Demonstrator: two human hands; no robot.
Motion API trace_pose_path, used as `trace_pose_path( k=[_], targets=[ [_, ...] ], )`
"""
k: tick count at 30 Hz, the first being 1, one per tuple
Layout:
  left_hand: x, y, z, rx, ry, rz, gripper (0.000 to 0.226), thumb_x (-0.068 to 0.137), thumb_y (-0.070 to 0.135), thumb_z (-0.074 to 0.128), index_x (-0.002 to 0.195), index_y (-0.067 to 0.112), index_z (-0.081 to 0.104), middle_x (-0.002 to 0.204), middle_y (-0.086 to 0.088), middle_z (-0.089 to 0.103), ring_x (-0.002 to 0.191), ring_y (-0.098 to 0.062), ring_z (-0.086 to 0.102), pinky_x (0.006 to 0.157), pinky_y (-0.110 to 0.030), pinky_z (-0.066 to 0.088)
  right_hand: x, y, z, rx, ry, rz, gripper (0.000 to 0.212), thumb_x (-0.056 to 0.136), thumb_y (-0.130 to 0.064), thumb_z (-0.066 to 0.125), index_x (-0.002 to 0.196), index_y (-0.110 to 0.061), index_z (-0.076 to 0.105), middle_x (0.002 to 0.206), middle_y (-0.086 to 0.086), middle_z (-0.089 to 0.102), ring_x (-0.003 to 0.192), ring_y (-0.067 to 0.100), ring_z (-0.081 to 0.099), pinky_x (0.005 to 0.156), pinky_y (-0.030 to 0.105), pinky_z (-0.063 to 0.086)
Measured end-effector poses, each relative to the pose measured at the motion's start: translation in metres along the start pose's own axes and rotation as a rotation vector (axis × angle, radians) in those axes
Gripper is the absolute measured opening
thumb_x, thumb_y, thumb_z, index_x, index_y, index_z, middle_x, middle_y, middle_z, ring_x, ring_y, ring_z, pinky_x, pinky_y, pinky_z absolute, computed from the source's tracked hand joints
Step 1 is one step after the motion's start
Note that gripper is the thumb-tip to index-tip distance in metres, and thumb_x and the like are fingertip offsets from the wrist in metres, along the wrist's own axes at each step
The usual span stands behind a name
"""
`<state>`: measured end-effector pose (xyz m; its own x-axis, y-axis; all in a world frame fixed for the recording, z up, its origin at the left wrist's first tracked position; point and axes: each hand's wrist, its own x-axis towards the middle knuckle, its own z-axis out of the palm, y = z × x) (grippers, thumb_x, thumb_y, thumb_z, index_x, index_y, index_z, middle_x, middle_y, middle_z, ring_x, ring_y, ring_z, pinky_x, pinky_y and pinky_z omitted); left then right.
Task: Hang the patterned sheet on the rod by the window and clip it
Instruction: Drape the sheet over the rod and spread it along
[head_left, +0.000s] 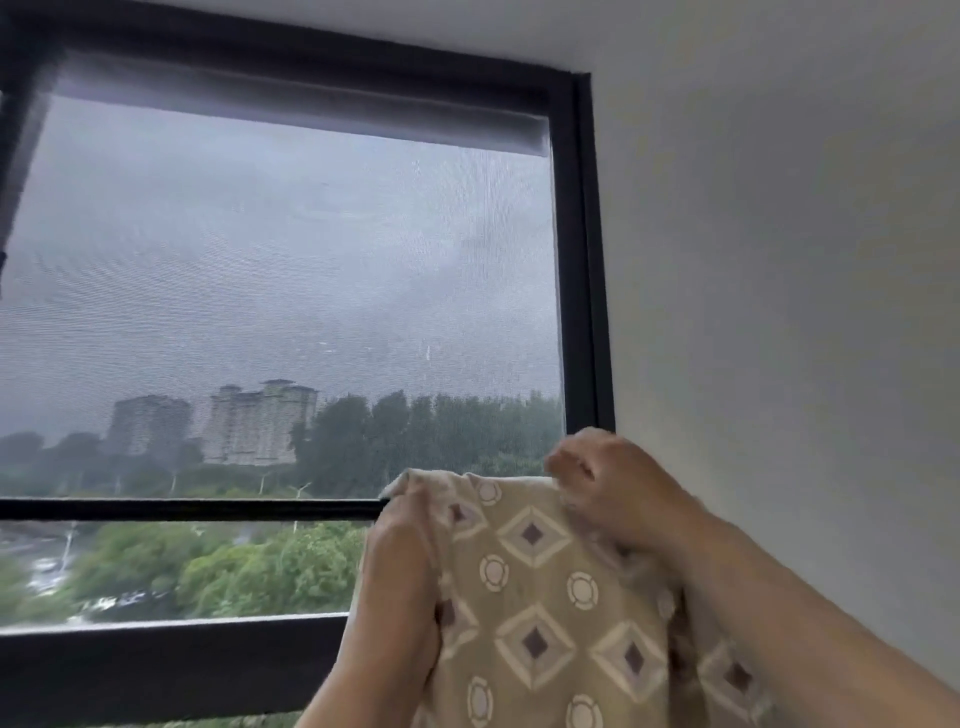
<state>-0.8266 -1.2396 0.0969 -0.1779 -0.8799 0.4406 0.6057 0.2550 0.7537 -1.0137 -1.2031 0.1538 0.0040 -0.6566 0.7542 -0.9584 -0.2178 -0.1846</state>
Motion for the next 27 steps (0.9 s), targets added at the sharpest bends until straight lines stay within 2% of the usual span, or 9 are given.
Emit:
trace_pose_path(
  k=[2, 4, 7, 11, 13, 15, 18, 21, 27],
  targets=[
    [-0.004, 0.006, -0.002, -0.184, -0.127, -0.115, 0.073, 0.098, 0.053, 0.028, 0.095, -0.005, 0.072, 0.096, -0.029, 0.07, 0.085, -0.04, 0.071, 0.076, -0.046, 0.051, -0.019, -0.049, 0.016, -0.053, -0.109, -0.03, 0.061, 0.081, -0.077, 0.033, 0.095, -0.025, 0.061, 0.103, -0.004, 0.056, 0.101, 0.015, 0.051, 0.09, 0.036, 0.044],
    [-0.001, 0.015, -0.009, -0.296, -0.229, -0.199, 0.083, 0.096, 0.057, 0.025, 0.097, -0.013, 0.07, 0.108, -0.034, 0.065, 0.098, -0.044, 0.066, 0.086, -0.049, 0.049, -0.034, -0.071, 0.035, -0.177, -0.111, 0.02, 0.08, 0.068, -0.088, 0.028, 0.112, -0.027, 0.055, 0.116, 0.0, 0.051, 0.114, 0.02, 0.043, 0.102, 0.042, 0.038],
    [0.017, 0.017, -0.032, -0.302, -0.328, -0.276, 0.074, 0.087, 0.051, 0.037, 0.111, -0.013, 0.064, 0.104, -0.028, 0.061, 0.095, -0.038, 0.061, 0.086, -0.045, 0.048, -0.036, -0.063, 0.055, -0.197, 0.004, 0.021, 0.063, 0.081, -0.069, 0.037, 0.12, -0.024, 0.06, 0.127, 0.0, 0.049, 0.123, 0.024, 0.04, 0.108, 0.041, 0.032],
    [0.025, 0.005, -0.046, -0.122, -0.279, -0.255, 0.043, 0.079, 0.025, 0.048, 0.097, -0.005, 0.073, 0.1, -0.023, 0.066, 0.088, -0.032, 0.061, 0.085, -0.042, 0.041, -0.017, -0.036, 0.039, 0.22, -0.127, -0.02, 0.023, 0.092, -0.038, 0.056, 0.082, -0.025, 0.073, 0.107, -0.009, 0.063, 0.1, 0.008, 0.057, 0.096, 0.032, 0.044],
    [0.022, -0.007, -0.04, -0.006, -0.217, -0.253, 0.027, 0.066, 0.012, 0.063, 0.088, 0.001, 0.074, 0.093, -0.019, 0.068, 0.078, -0.028, 0.061, 0.073, -0.037, 0.044, -0.012, -0.032, 0.021, 0.597, -0.22, 0.078, 0.03, 0.096, -0.029, 0.057, 0.069, -0.021, 0.067, 0.076, -0.006, 0.062, 0.065, 0.007, 0.058, 0.066, 0.027, 0.049],
    [0.017, -0.021, -0.029, 0.084, -0.21, -0.246, 0.021, 0.074, -0.002, 0.06, 0.089, 0.003, 0.074, 0.091, -0.022, 0.066, 0.076, -0.028, 0.058, 0.07, -0.036, 0.045, -0.007, -0.025, 0.008, 0.917, -0.285, 0.239, 0.027, 0.1, -0.022, 0.052, 0.084, -0.007, 0.069, 0.068, 0.004, 0.062, 0.054, 0.01, 0.057, 0.052, 0.022, 0.048],
    [0.014, -0.034, -0.009, 0.133, -0.24, -0.23, 0.027, 0.087, -0.008, 0.048, 0.091, 0.0, 0.073, 0.085, -0.024, 0.068, 0.074, -0.03, 0.063, 0.07, -0.038, 0.051, -0.002, -0.014, 0.0, 1.136, -0.288, 0.384, 0.028, 0.098, -0.016, 0.049, 0.097, 0.004, 0.069, 0.076, 0.017, 0.069, 0.059, 0.022, 0.065, 0.055, 0.028, 0.056],
    [0.01, -0.037, 0.013, 0.044, -0.274, -0.271, 0.027, 0.091, -0.005, 0.044, 0.101, -0.004, 0.07, 0.082, -0.021, 0.07, 0.07, -0.029, 0.068, 0.069, -0.037, 0.055, 0.002, -0.004, -0.004, 1.256, -0.282, 0.453, 0.036, 0.096, -0.015, 0.046, 0.086, 0.007, 0.073, 0.083, 0.024, 0.071, 0.065, 0.03, 0.07, 0.057, 0.034, 0.059],
    [0.021, -0.036, 0.03, -0.253, -0.319, -0.524, 0.036, 0.094, 0.011, 0.045, 0.121, -0.005, 0.062, 0.126, -0.023, 0.061, 0.118, -0.037, 0.057, 0.108, -0.05, 0.04, 0.012, 0.003, -0.015, 1.25, -0.314, 0.46, 0.04, 0.097, -0.015, 0.042, 0.086, 0.009, 0.073, 0.087, 0.027, 0.07, 0.071, 0.034, 0.071, 0.063, 0.038, 0.06]
  ],
)
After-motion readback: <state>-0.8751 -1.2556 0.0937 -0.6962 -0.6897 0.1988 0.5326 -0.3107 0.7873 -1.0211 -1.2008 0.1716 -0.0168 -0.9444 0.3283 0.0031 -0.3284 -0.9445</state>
